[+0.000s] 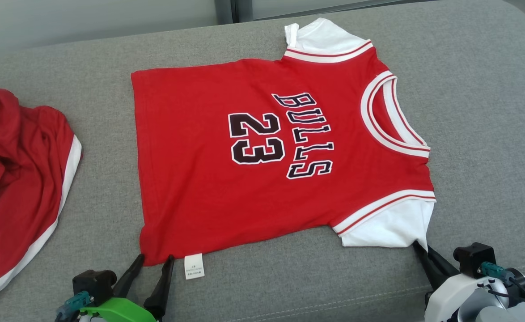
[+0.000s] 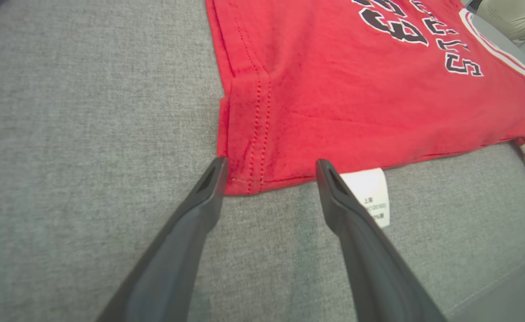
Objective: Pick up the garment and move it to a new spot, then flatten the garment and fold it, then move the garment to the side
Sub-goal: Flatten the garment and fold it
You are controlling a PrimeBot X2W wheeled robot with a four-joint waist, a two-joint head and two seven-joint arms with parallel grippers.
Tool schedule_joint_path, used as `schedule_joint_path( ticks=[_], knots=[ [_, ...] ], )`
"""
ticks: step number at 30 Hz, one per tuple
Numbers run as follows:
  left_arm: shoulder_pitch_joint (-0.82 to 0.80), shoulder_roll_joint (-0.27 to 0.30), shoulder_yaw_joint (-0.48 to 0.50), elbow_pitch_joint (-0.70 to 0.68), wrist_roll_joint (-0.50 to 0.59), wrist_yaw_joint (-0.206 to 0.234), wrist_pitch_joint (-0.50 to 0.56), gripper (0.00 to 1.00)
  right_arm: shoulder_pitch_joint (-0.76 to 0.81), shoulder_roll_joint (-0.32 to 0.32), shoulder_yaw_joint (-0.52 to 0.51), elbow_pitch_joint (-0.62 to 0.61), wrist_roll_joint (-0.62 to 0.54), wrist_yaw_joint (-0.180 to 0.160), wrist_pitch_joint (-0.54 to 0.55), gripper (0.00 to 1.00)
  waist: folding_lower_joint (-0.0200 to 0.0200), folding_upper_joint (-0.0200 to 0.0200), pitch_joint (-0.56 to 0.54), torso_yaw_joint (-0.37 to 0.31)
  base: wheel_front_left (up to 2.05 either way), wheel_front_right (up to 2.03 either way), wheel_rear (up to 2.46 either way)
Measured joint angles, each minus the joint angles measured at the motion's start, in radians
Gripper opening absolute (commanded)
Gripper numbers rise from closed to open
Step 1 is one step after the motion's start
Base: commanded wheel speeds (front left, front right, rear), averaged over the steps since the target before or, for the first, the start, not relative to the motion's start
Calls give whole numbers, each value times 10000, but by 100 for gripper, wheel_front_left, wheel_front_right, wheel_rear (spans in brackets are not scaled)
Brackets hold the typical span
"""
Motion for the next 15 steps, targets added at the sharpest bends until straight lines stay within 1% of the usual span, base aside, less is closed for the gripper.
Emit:
schedule_joint_path(
  ticks=[7,15],
  knots=[
    [-71,-2,-92,180,-77,-6,2,100,-162,0,86,132,13,4,-13,0,0,0,19,-27,0,0,0],
    [-127,27,104,441,-77,-6,-13,100,-240,-2,146,226,98,52,-15,0,0,0,-16,-43,0,0,0]
  ],
)
